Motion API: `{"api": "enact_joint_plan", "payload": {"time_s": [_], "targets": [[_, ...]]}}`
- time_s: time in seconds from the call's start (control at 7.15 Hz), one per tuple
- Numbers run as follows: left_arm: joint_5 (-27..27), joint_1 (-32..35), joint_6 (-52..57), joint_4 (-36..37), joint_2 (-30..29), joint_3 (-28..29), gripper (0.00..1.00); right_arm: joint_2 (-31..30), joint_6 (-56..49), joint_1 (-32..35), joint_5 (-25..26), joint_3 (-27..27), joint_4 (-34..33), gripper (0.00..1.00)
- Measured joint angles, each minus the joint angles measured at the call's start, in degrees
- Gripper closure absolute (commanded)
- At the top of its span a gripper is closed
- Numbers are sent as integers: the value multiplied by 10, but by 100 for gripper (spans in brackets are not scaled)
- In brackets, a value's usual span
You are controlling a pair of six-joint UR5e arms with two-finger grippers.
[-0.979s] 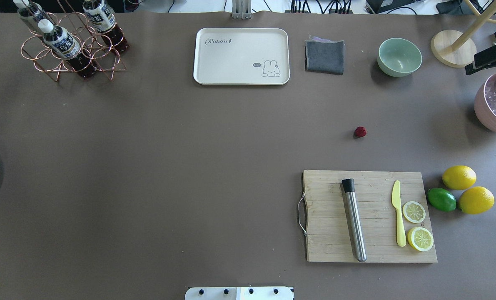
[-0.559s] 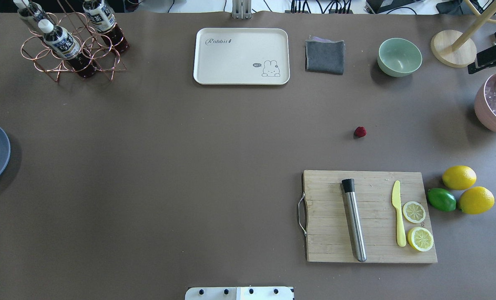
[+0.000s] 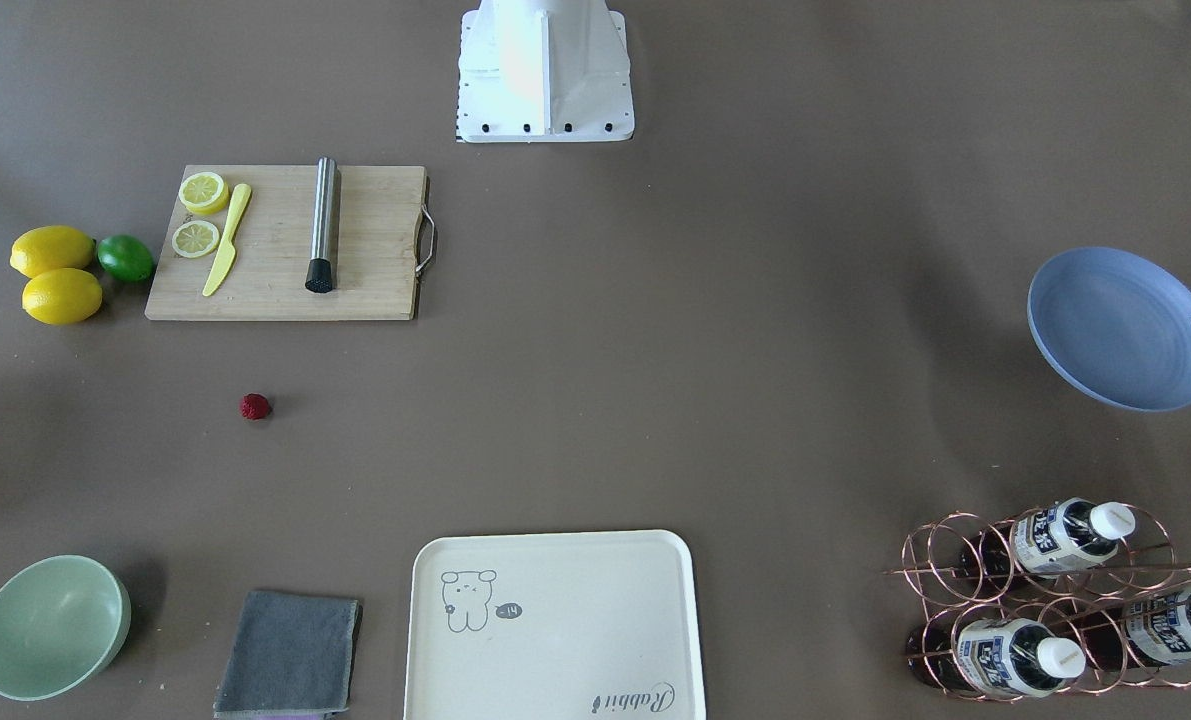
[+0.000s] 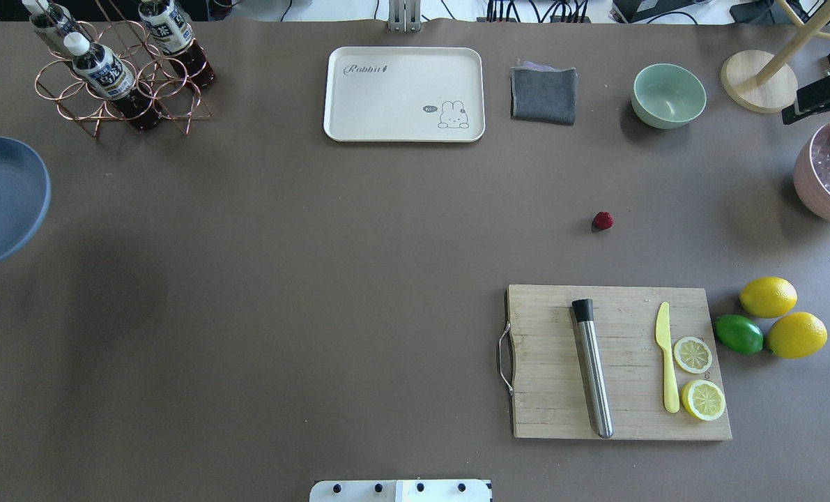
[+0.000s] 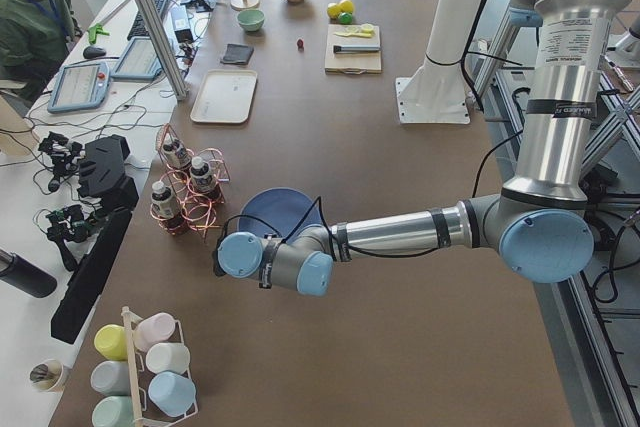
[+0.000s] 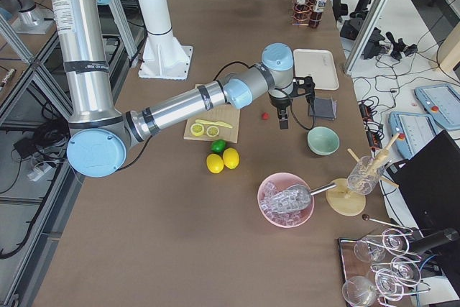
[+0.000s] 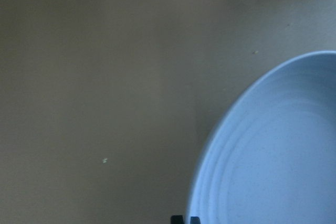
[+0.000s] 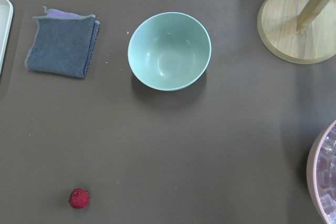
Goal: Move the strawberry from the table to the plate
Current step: 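Carry the blue plate with the left gripper to the table center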
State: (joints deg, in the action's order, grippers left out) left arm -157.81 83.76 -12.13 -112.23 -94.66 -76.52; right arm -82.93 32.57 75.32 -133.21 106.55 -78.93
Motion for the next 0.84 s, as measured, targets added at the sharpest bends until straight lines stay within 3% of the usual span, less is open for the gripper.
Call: {"api": "enact_joint_plan", "payload": {"time_s": [0.42, 0.84], "targets": [[21, -64, -212, 1, -14, -162, 100, 4, 2, -1, 5, -9, -2, 0], [126, -174, -388, 1, -102, -215, 100, 34, 31, -38, 32, -42, -6, 0]]}}
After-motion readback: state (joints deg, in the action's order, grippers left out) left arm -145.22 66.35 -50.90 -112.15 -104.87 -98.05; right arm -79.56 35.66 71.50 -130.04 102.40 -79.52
